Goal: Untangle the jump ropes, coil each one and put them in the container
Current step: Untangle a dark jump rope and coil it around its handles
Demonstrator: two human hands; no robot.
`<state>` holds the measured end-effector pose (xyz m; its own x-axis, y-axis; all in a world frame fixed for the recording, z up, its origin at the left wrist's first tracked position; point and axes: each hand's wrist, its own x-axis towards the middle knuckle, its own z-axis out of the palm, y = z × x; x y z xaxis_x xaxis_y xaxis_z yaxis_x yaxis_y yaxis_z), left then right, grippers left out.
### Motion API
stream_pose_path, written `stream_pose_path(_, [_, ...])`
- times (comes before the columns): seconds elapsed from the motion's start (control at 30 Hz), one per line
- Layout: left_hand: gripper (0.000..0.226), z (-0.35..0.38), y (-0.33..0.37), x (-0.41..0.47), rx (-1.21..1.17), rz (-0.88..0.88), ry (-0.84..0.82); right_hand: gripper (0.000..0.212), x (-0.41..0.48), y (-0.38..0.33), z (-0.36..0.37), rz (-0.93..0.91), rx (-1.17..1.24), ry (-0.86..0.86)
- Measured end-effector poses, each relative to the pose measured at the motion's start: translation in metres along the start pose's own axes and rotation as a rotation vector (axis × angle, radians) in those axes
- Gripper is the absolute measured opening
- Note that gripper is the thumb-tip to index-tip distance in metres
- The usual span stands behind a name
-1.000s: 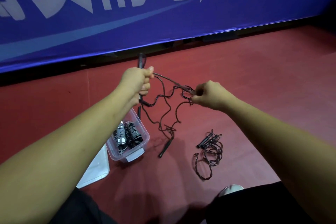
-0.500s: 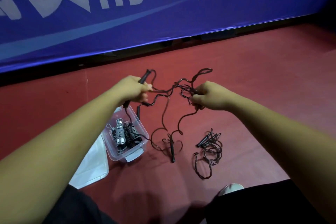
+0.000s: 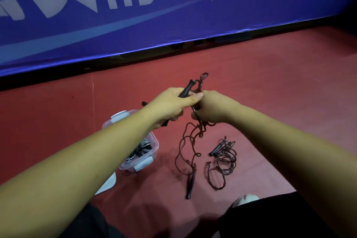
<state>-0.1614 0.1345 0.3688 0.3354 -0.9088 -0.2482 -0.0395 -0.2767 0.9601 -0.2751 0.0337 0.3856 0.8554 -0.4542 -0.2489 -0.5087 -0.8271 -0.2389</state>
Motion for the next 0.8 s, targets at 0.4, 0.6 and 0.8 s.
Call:
stream_pose_path(0.4, [0.012,-0.029,0.006,0.016,-0.455,-0.003,0.306,0.027,-0.001,0.030,-0.003,0.045,0.643,0.217])
stream_pose_path(0.6, [0.025,-0.067,-0.005,0.023,-0.531,-0.110,0.375,0.039,0.006,0.044,-0.001,0.096,1.267,0.245])
stream_pose_path(0.8, [0.029,-0.137,-0.030,0.027,-0.363,-0.196,0.696,0.007,-0.007,0.091,-0.010,0.126,0.433,0.057])
